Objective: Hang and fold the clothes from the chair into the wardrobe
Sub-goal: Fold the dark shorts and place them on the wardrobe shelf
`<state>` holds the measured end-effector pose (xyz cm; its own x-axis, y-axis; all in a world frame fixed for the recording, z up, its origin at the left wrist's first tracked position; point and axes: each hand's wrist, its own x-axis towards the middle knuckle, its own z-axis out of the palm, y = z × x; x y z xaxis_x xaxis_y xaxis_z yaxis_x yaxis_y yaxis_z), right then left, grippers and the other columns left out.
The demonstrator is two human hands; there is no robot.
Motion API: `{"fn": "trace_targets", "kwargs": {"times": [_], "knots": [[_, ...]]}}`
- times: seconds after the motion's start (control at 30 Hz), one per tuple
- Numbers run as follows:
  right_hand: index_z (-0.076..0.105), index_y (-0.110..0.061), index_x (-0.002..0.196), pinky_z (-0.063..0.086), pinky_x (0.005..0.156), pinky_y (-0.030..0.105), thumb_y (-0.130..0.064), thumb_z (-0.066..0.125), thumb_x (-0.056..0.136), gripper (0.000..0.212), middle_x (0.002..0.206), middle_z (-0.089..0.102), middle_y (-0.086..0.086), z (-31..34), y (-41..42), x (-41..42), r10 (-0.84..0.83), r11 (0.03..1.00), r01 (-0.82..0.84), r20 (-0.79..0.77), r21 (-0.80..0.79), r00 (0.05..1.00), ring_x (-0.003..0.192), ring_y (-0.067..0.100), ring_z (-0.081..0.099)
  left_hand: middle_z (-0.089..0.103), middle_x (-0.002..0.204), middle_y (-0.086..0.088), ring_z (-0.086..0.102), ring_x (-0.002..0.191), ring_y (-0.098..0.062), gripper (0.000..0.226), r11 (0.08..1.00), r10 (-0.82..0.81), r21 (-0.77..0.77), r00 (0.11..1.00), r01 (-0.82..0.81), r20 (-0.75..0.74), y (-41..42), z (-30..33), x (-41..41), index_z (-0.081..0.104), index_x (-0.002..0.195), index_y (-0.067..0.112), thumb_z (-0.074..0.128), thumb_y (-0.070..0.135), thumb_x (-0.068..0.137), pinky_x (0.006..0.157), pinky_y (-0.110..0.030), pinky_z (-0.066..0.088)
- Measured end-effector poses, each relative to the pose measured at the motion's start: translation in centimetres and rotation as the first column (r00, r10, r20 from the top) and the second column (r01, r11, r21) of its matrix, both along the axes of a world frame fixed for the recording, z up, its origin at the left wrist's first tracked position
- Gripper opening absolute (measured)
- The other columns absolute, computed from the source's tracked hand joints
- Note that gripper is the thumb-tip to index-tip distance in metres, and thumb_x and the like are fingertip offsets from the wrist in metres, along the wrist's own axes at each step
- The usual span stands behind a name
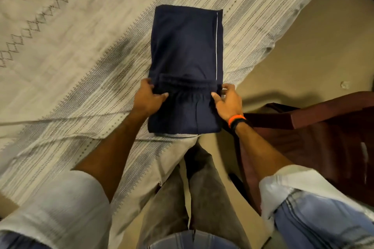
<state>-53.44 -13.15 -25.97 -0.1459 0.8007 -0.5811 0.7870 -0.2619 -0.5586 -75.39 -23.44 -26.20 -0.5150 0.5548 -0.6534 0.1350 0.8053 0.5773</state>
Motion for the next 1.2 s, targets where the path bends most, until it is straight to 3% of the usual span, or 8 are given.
{"fn": "trace_targets", "kwargs": {"times": [0.13, 0.3, 0.4, 0.53, 0.7, 0.9, 1.07, 1.2], "knots": [[0.059, -0.009, 0.118, 0.053, 0.082, 0.045, -0.015, 0.063, 0.085, 0.034, 0.12, 0.058, 0.012, 0.7, -3.0, 0.2, 0.397, 0.867, -0.417, 0.128, 0.271, 0.909, 0.099, 0.034, 0.062, 0.04, 0.144, -0.012, 0.053, 0.123, -0.032, 0.071, 0.919, -0.367, 0.029, 0.879, 0.394, -0.305, -1.7, 0.2, 2.3, 0.042, 0.14, 0.01, 0.078, 0.009, 0.079, 0.101, -0.047, 0.047], [0.027, -0.009, 0.153, 0.026, 0.118, 0.046, -0.033, 0.065, 0.078, 0.088, 0.161, 0.022, 0.015, -2.6, -7.1, 1.8, 0.803, 0.524, -0.852, 0.344, -0.018, 0.487, 0.145, 0.033, 0.028, -0.005, 0.165, -0.011, 0.004, 0.151, -0.031, 0.101, 0.507, -0.854, -0.275, 0.433, 0.817, -0.289, -6.0, -2.7, 5.4, 0.01, 0.157, 0.015, 0.074, 0.018, 0.08, 0.122, -0.045, 0.013], [0.009, -0.009, 0.157, 0.018, 0.122, 0.047, -0.014, 0.056, 0.089, 0.083, 0.165, 0.007, 0.014, -4.4, -8.1, 2.4, 0.787, 0.512, -0.859, 0.408, -0.016, 0.462, 0.151, 0.031, 0.015, -0.028, 0.16, -0.008, -0.018, 0.15, -0.028, 0.102, 0.39, -0.916, -0.396, 0.306, 0.832, -0.259, -7.3, -3.9, 5.5, -0.013, 0.156, 0.018, 0.062, 0.01, 0.087, 0.123, -0.049, -0.001], [-0.004, -0.006, 0.156, 0.012, 0.123, 0.047, 0.0, 0.022, 0.091, 0.071, 0.165, -0.006, 0.015, -3.9, -7.9, 1.9, 0.813, 0.49, -0.87, 0.39, -0.059, 0.432, 0.152, 0.031, 0.003, -0.027, 0.161, -0.007, -0.018, 0.15, -0.027, 0.092, 0.382, -0.919, -0.352, 0.311, 0.854, -0.243, -7.3, -4.2, 4.9, -0.013, 0.156, 0.02, 0.05, 0.003, 0.091, 0.122, -0.05, -0.001], [0.004, -0.009, 0.158, 0.02, 0.12, 0.037, -0.001, 0.043, 0.094, 0.075, 0.165, 0.002, 0.012, -0.8, -6.1, 1.1, 0.855, 0.462, -0.875, 0.335, -0.144, 0.396, 0.152, 0.027, 0.013, -0.022, 0.163, -0.003, -0.011, 0.152, -0.025, 0.092, 0.356, -0.934, -0.312, 0.345, 0.881, -0.092, -6.5, -2.6, 3.6, -0.002, 0.157, 0.02, 0.054, -0.003, 0.089, 0.122, -0.053, 0.008], [0.053, -0.018, 0.142, 0.039, 0.11, 0.037, -0.002, 0.058, 0.077, 0.067, 0.14, 0.057, 0.014, 3.7, -3.4, 0.4, 0.69, 0.723, -0.68, 0.079, -0.122, 0.72, 0.127, 0.038, 0.052, -0.011, 0.164, -0.002, -0.007, 0.152, -0.025, 0.109, 0.364, -0.931, -0.34, 0.353, 0.867, -0.096, -7.1, 0.1, 2.4, -0.004, 0.157, 0.023, 0.073, 0.025, 0.081, 0.122, -0.055, 0.004], [0.065, -0.031, 0.127, 0.05, 0.098, 0.039, -0.011, 0.058, 0.068, 0.063, 0.117, 0.071, 0.008, 6.7, -2.9, 0.5, 0.717, 0.696, -0.707, 0.064, -0.126, 0.694, 0.111, 0.035, 0.062, 0.058, 0.136, -0.008, 0.054, 0.126, -0.03, 0.052, 0.623, -0.735, -0.2, 0.48, 0.756, -0.479, -8.5, 2.0, 2.6, 0.052, 0.136, 0.016, 0.059, 0.008, 0.085, 0.111, -0.042, 0.035], [0.068, -0.034, 0.117, 0.05, 0.09, 0.034, -0.018, 0.058, 0.07, 0.051, 0.111, 0.071, 0.007, 8.1, -4.0, 1.6, 0.803, 0.596, -0.769, 0.166, -0.229, 0.573, 0.105, 0.034, 0.062, 0.07, 0.101, -0.006, 0.065, 0.091, -0.032, 0.031, 0.512, -0.845, -0.246, 0.429, 0.823, -0.32, -8.5, 5.5, 2.1, 0.062, 0.111, 0.023, 0.056, 0.018, 0.081, 0.077, -0.04, 0.053]]}}
